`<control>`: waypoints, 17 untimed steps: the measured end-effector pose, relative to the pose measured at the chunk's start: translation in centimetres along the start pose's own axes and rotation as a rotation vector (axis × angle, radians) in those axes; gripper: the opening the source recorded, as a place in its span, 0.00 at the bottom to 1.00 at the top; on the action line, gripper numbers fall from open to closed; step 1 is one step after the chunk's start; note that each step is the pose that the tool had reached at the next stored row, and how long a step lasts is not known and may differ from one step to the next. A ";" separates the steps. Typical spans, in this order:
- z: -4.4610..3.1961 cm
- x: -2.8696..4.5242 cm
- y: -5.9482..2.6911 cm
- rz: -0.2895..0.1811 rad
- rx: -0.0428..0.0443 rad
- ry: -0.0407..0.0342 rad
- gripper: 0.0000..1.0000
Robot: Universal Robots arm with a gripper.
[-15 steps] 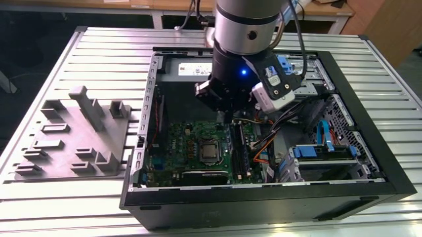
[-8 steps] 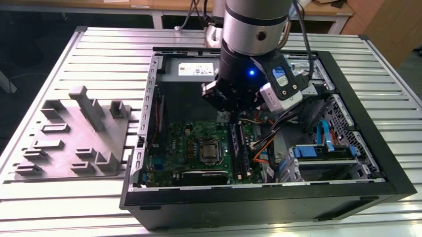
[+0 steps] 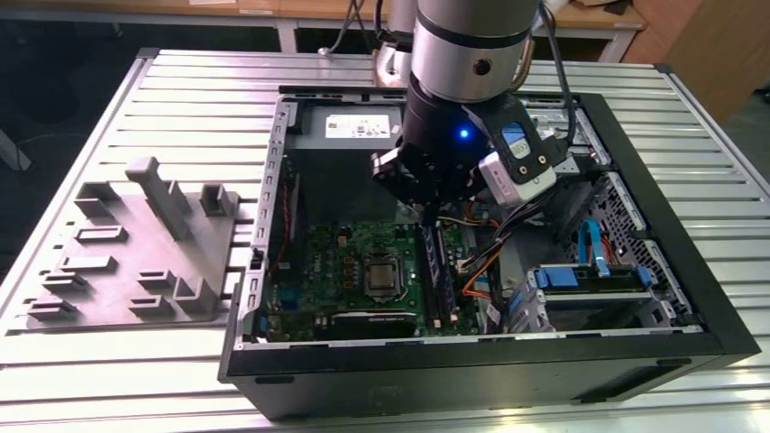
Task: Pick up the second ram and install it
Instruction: 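Insert the second ram into the second slot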
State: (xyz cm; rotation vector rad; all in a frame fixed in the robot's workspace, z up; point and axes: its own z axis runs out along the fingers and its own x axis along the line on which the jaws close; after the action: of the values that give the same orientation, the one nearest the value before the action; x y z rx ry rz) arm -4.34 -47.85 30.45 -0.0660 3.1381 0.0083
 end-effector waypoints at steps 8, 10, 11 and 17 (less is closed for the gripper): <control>0.41 -0.01 0.00 0.004 -0.0002 0.0000 0.11; 0.60 -0.01 0.00 0.007 -0.0002 0.0000 0.11; 0.71 -0.01 0.00 0.009 -0.0002 -0.0001 0.11; 1.16 -0.37 -0.02 0.028 -0.0002 -0.0002 0.11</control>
State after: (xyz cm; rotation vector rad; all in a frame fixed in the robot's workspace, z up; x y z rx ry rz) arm -3.97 -47.85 29.29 -0.0224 3.1386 0.0087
